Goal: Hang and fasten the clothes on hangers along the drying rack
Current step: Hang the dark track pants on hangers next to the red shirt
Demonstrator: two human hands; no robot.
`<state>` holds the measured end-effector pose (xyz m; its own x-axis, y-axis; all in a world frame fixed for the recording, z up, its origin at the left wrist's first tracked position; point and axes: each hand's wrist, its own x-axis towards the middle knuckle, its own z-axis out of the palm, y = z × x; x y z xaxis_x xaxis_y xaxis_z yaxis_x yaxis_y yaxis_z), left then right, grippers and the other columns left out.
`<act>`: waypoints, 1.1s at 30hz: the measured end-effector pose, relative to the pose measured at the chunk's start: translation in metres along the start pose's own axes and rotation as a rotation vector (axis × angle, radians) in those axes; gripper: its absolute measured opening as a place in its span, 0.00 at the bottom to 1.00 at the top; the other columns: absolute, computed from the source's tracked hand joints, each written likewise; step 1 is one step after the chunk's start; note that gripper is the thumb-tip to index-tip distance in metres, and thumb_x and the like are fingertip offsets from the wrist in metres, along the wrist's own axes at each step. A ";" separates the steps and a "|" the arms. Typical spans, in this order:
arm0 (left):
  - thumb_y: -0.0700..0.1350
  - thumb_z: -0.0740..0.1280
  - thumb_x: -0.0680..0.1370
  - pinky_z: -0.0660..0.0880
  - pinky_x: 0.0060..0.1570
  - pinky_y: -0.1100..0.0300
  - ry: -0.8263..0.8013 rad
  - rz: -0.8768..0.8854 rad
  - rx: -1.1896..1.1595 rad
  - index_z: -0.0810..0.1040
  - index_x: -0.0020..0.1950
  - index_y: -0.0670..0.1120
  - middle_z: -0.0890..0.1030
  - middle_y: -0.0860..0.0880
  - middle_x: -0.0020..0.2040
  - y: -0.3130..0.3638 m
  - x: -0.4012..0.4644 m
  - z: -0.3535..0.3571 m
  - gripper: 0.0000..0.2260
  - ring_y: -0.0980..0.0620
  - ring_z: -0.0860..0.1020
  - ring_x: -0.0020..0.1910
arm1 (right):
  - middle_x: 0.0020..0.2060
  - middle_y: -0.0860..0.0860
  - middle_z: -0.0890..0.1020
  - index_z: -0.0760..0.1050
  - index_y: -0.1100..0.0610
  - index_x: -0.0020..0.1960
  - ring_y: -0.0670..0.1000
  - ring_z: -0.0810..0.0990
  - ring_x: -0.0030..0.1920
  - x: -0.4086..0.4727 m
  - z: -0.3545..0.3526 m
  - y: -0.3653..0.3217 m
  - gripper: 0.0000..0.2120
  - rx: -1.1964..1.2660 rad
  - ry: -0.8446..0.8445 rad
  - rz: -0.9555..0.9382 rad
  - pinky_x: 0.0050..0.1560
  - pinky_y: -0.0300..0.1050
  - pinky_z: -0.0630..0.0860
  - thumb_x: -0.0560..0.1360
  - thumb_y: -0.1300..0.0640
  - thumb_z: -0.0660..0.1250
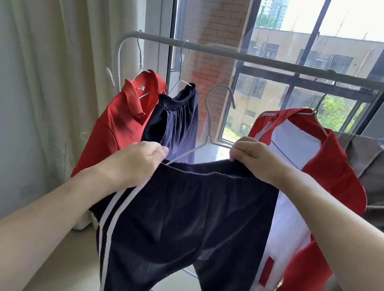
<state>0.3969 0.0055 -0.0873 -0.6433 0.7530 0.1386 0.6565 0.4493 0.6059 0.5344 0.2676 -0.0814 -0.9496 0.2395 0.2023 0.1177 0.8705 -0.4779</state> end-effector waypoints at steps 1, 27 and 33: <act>0.61 0.58 0.81 0.75 0.48 0.48 -0.076 0.008 -0.042 0.76 0.42 0.45 0.80 0.45 0.39 0.002 -0.002 -0.002 0.21 0.45 0.79 0.42 | 0.47 0.47 0.76 0.78 0.51 0.44 0.46 0.75 0.49 0.002 0.000 0.000 0.13 -0.023 0.002 -0.013 0.53 0.36 0.70 0.82 0.54 0.57; 0.48 0.63 0.81 0.67 0.38 0.55 0.339 -0.064 0.114 0.69 0.35 0.49 0.75 0.50 0.31 0.087 0.079 0.042 0.14 0.43 0.77 0.39 | 0.50 0.50 0.77 0.76 0.55 0.54 0.53 0.78 0.48 0.120 -0.044 0.043 0.10 -0.655 0.242 -0.254 0.46 0.46 0.78 0.79 0.64 0.59; 0.48 0.62 0.81 0.73 0.43 0.53 0.382 -0.081 0.147 0.77 0.44 0.42 0.80 0.45 0.37 0.102 0.110 0.035 0.11 0.41 0.79 0.43 | 0.49 0.49 0.79 0.78 0.54 0.56 0.51 0.81 0.46 0.147 -0.065 0.051 0.09 -0.625 0.292 -0.361 0.43 0.38 0.72 0.80 0.61 0.61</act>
<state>0.4073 0.1509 -0.0380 -0.7771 0.4922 0.3922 0.6289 0.5847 0.5124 0.4198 0.3755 -0.0206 -0.8554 -0.0766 0.5123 0.0404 0.9761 0.2136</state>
